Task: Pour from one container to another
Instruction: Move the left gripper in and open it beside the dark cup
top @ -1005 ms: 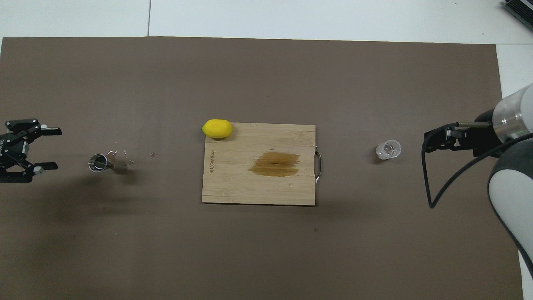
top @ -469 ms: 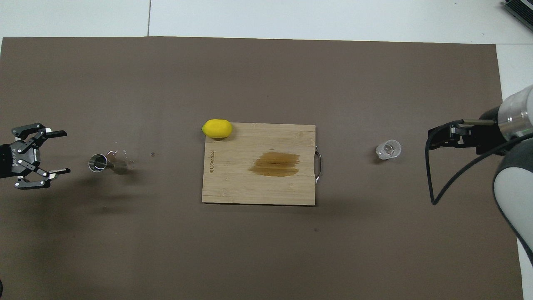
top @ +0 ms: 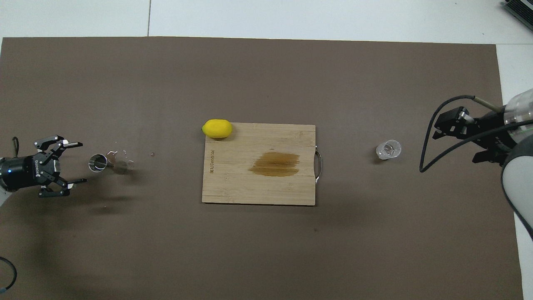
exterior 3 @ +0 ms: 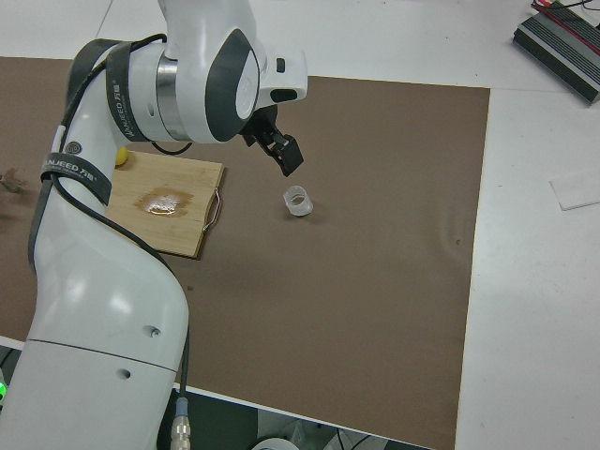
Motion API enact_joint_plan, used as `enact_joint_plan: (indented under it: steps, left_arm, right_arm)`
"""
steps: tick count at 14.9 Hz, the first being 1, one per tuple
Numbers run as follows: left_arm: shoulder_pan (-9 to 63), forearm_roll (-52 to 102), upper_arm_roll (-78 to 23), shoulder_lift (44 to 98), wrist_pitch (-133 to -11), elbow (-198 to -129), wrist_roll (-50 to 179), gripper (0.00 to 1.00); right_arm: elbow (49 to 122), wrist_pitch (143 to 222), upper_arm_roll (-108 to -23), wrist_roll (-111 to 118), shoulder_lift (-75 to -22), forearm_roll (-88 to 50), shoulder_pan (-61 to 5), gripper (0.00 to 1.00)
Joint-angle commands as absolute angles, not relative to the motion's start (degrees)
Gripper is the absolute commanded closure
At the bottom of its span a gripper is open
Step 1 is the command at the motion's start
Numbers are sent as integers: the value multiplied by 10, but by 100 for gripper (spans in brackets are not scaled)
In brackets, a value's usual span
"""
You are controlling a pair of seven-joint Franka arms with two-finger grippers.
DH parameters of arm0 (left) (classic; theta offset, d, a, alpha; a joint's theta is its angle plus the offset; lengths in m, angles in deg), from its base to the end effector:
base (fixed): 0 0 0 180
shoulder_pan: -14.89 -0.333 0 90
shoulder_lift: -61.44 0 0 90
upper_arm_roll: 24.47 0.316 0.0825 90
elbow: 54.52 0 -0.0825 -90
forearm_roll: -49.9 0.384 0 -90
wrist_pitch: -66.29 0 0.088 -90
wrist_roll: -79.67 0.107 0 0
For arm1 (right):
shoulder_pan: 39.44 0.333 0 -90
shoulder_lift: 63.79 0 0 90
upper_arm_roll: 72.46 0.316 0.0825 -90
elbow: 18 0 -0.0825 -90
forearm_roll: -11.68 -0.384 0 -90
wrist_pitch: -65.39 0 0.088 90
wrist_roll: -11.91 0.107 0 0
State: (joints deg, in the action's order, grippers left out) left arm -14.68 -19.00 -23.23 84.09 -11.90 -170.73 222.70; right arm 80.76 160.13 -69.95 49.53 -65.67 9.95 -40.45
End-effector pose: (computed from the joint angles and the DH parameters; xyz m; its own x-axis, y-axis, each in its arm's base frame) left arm 0.5067 0.1683 0.2796 -0.0041 -0.0865 0.9962 -0.9925 -0.1214 -0.0146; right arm 0.5469 0.0177 0.5773 0.8051 -0.5913 -0.0470 -0.5920 -0.8060 0.0002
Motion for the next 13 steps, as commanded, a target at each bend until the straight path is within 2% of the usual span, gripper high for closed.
enact_joint_plan:
  steps: [1,6,13]
  left_arm:
    - [-138,-202,-230,836,-138,-1729,2253,0]
    - [-126,-203,-231,836,-199,-1765,2255,0]
    - [-116,-230,-232,835,-174,-1768,2255,0]
  right_arm:
    - [829,1634,-697,552,-662,79,-416,4]
    - [825,1629,-697,555,-662,68,-415,3]
    - [825,1633,-695,555,-662,68,-409,1]
